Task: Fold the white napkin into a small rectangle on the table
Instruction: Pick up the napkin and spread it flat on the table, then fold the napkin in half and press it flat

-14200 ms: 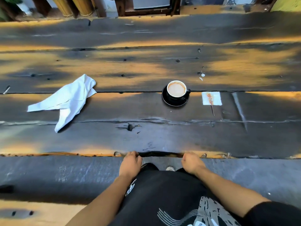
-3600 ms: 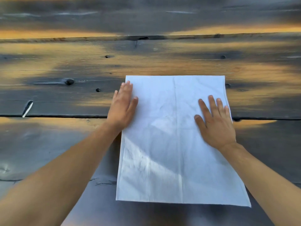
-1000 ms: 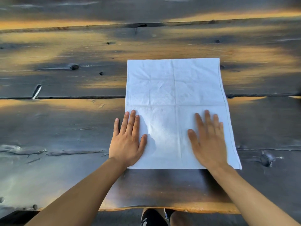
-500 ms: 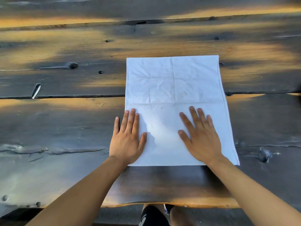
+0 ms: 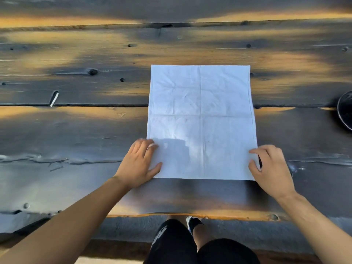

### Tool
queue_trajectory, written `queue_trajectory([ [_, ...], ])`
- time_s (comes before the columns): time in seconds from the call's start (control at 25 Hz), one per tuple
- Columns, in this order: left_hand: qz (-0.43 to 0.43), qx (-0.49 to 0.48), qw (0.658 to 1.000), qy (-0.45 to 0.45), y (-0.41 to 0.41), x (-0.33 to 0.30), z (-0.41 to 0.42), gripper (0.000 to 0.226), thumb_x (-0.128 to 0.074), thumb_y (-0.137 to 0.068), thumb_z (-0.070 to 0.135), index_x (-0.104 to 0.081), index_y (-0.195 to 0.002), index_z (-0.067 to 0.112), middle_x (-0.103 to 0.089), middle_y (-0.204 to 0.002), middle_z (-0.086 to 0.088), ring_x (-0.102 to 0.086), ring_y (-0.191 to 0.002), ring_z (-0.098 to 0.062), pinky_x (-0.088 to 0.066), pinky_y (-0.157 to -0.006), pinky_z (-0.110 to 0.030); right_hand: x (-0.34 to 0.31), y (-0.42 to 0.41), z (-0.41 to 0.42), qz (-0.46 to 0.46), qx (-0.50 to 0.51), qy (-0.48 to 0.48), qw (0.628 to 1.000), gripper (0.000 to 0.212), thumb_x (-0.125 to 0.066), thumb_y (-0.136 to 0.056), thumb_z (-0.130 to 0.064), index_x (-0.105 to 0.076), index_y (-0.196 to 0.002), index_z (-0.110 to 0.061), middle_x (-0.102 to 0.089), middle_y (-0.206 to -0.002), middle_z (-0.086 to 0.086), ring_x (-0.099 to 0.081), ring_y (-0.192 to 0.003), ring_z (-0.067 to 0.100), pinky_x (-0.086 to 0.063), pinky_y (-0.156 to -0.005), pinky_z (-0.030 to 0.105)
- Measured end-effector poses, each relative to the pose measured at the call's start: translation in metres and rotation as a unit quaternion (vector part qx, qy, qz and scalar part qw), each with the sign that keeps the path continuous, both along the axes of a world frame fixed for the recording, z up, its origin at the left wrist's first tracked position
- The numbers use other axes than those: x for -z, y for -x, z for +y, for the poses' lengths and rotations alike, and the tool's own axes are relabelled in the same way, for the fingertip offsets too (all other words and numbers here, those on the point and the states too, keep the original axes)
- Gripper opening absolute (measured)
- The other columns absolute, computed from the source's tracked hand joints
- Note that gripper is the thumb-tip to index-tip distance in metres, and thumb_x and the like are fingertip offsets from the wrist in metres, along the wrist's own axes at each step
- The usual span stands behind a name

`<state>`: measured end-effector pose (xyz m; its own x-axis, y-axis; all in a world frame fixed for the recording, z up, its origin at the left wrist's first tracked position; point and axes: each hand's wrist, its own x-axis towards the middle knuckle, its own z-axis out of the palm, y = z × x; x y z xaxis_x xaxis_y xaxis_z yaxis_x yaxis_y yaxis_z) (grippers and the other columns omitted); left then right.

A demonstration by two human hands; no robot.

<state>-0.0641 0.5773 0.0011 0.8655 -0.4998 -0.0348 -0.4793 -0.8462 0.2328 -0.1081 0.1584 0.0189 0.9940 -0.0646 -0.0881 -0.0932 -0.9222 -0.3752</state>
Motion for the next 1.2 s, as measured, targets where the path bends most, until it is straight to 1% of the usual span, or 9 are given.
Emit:
queue_trajectory([
  [0.08,-0.010,0.049,0.999,0.006,0.021,-0.001,0.016,0.037,-0.056,-0.093,0.039,-0.067,-0.105,0.005,-0.063,-0.109,-0.009,-0.061,-0.099,-0.033,-0.044,-0.088,-0.038,-0.003,0.018,-0.013,0.060,-0.019,0.012,0.998,0.031,-0.071,-0.084,-0.015,-0.067,-0.115,-0.013,-0.054,-0.113,0.000,-0.051,-0.110,0.022,-0.048,-0.095,0.038],
  [0.16,0.006,0.064,0.998,0.009,0.031,0.002,0.024,0.029,-0.055,-0.094,0.033,-0.068,-0.098,0.007,-0.065,-0.106,-0.006,-0.062,-0.096,-0.031,-0.049,-0.080,-0.039,-0.002,0.027,-0.023,0.104,-0.055,0.013,0.993,0.037,-0.075,-0.082,-0.018,-0.067,-0.118,-0.016,-0.054,-0.116,-0.002,-0.053,-0.112,0.021,-0.049,-0.096,0.038],
  [0.4,-0.023,0.113,0.993,0.009,0.036,0.001,0.038,0.032,-0.049,-0.100,0.025,-0.073,-0.100,0.004,-0.070,-0.114,-0.009,-0.066,-0.110,-0.030,-0.057,-0.093,-0.037,-0.002,0.031,-0.039,0.070,-0.122,0.043,0.989,0.025,-0.085,-0.074,-0.014,-0.076,-0.097,-0.015,-0.068,-0.116,-0.003,-0.065,-0.105,0.022,-0.057,-0.089,0.040],
  [0.6,-0.072,0.135,0.988,-0.014,0.037,-0.005,0.034,0.027,-0.050,-0.096,0.013,-0.074,-0.094,0.000,-0.072,-0.110,-0.014,-0.069,-0.108,-0.032,-0.060,-0.089,-0.038,-0.001,0.035,-0.033,0.023,-0.135,0.084,0.987,0.012,-0.085,-0.072,-0.009,-0.080,-0.082,-0.013,-0.073,-0.109,0.002,-0.070,-0.091,0.027,-0.057,-0.078,0.039],
  [0.76,0.011,0.051,0.998,0.039,0.032,-0.022,0.021,0.019,-0.051,-0.088,0.012,-0.065,-0.079,0.004,-0.068,-0.096,-0.010,-0.066,-0.093,-0.031,-0.056,-0.078,-0.039,-0.019,0.031,-0.021,0.039,-0.099,0.063,0.992,0.011,-0.078,-0.073,-0.007,-0.074,-0.077,-0.016,-0.075,-0.106,-0.002,-0.069,-0.089,0.024,-0.054,-0.079,0.034],
  [0.88,0.077,-0.063,0.988,0.116,0.032,-0.044,0.014,0.019,-0.047,-0.086,0.018,-0.060,-0.082,0.005,-0.065,-0.097,-0.009,-0.061,-0.100,-0.027,-0.046,-0.085,-0.030,-0.048,0.030,-0.015,0.082,-0.043,-0.010,0.996,0.022,-0.073,-0.074,-0.011,-0.062,-0.073,-0.030,-0.074,-0.109,-0.012,-0.067,-0.109,0.011,-0.055,-0.080,0.032],
  [0.96,0.118,-0.170,0.959,0.196,0.037,-0.064,0.011,0.021,-0.042,-0.089,0.023,-0.057,-0.087,0.008,-0.065,-0.098,-0.005,-0.058,-0.100,-0.021,-0.042,-0.082,-0.028,-0.069,0.034,-0.009,0.096,0.017,-0.074,0.992,0.033,-0.069,-0.076,-0.010,-0.051,-0.068,-0.037,-0.073,-0.108,-0.016,-0.062,-0.111,-0.005,-0.052,-0.082,0.025],
  [1.04,0.166,-0.287,0.907,0.261,0.038,-0.085,0.007,0.018,-0.039,-0.098,0.021,-0.052,-0.088,0.014,-0.062,-0.085,-0.002,-0.057,-0.081,-0.021,-0.039,-0.066,-0.035,-0.082,0.037,-0.003,0.094,0.078,-0.127,0.984,0.033,-0.067,-0.078,-0.008,-0.049,-0.066,-0.034,-0.074,-0.097,-0.015,-0.061,-0.085,-0.017,-0.043,-0.071,0.010],
  [1.2,0.189,-0.409,0.839,0.307,0.037,-0.113,-0.004,0.021,-0.037,-0.106,0.019,-0.046,-0.089,0.010,-0.053,-0.071,-0.007,-0.048,-0.065,-0.024,-0.037,-0.059,-0.037,-0.102,0.033,0.008,0.049,0.175,-0.227,0.957,0.017,-0.064,-0.082,-0.018,-0.061,-0.071,-0.030,-0.070,-0.079,-0.015,-0.064,-0.078,0.002,-0.043,-0.065,0.015],
])
